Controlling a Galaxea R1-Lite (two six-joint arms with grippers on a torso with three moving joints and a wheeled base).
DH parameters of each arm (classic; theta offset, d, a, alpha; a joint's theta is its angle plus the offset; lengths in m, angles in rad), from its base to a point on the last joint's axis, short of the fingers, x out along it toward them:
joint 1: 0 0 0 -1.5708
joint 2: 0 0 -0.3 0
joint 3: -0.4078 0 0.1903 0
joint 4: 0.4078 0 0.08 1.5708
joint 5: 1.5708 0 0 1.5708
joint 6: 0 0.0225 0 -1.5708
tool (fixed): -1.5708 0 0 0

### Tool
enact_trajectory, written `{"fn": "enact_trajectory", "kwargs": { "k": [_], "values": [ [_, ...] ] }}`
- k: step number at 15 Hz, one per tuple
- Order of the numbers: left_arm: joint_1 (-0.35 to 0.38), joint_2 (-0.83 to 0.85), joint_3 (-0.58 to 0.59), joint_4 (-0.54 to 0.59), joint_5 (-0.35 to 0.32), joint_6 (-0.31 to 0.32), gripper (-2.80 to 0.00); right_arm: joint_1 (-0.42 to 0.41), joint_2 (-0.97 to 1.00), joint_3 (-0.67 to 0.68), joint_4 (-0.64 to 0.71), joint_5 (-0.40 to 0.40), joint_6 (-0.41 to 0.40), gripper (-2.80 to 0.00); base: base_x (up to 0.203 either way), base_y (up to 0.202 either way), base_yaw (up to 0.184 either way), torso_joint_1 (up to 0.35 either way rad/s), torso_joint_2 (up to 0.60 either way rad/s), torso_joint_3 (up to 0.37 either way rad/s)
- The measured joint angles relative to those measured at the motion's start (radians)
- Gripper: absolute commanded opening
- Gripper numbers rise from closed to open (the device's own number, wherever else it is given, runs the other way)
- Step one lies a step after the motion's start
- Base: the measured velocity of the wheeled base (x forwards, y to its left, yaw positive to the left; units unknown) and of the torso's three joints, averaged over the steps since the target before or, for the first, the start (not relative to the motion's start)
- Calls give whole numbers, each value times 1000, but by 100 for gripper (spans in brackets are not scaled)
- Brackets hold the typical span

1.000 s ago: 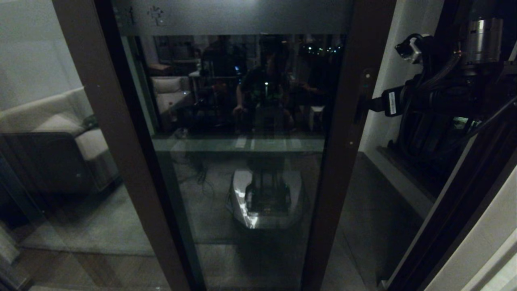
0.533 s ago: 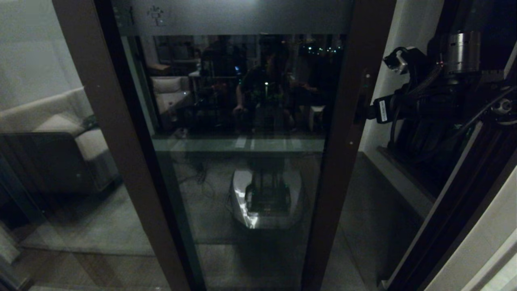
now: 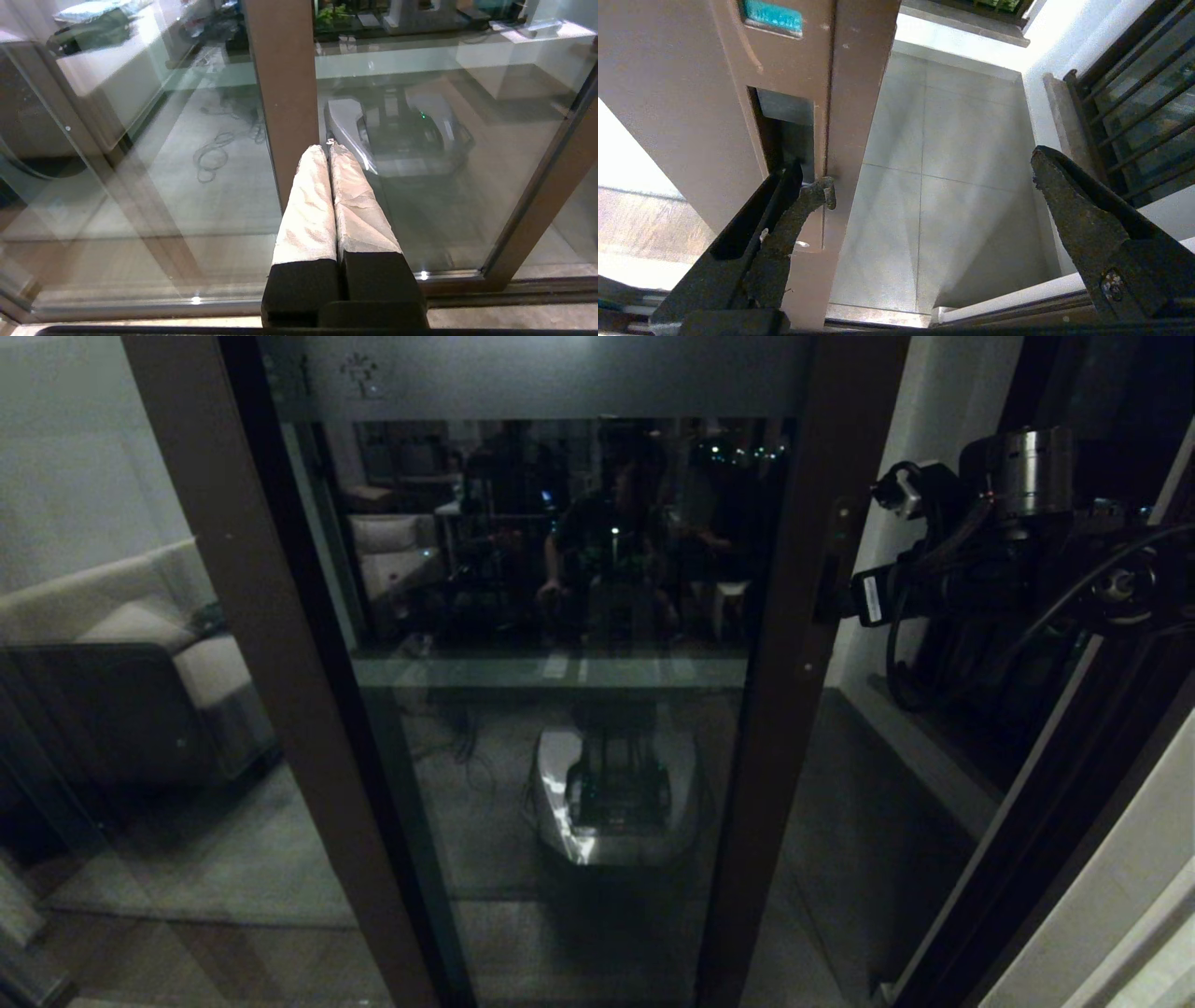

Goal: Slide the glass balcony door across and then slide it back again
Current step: Close the slid door

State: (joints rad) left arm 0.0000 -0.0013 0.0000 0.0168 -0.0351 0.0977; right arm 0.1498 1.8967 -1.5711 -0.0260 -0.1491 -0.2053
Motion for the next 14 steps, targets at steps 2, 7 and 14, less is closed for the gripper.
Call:
{"fn": "enact_trajectory", "kwargs": {
  "k": [2, 7, 14],
  "values": [
    [0, 0, 0, 1, 0, 0, -280, -10, 12, -8, 1, 0, 0, 0, 0, 0, 0, 0, 0, 0],
    [0, 0, 0, 0, 0, 0, -280, -36, 10, -10, 2, -34, -2, 0, 0, 0, 0, 0, 0, 0],
    [0, 0, 0, 0, 0, 0, -280, -63, 6, -9, -1, -35, -19, 0, 0, 0, 0, 0, 0, 0]
  ]
}}
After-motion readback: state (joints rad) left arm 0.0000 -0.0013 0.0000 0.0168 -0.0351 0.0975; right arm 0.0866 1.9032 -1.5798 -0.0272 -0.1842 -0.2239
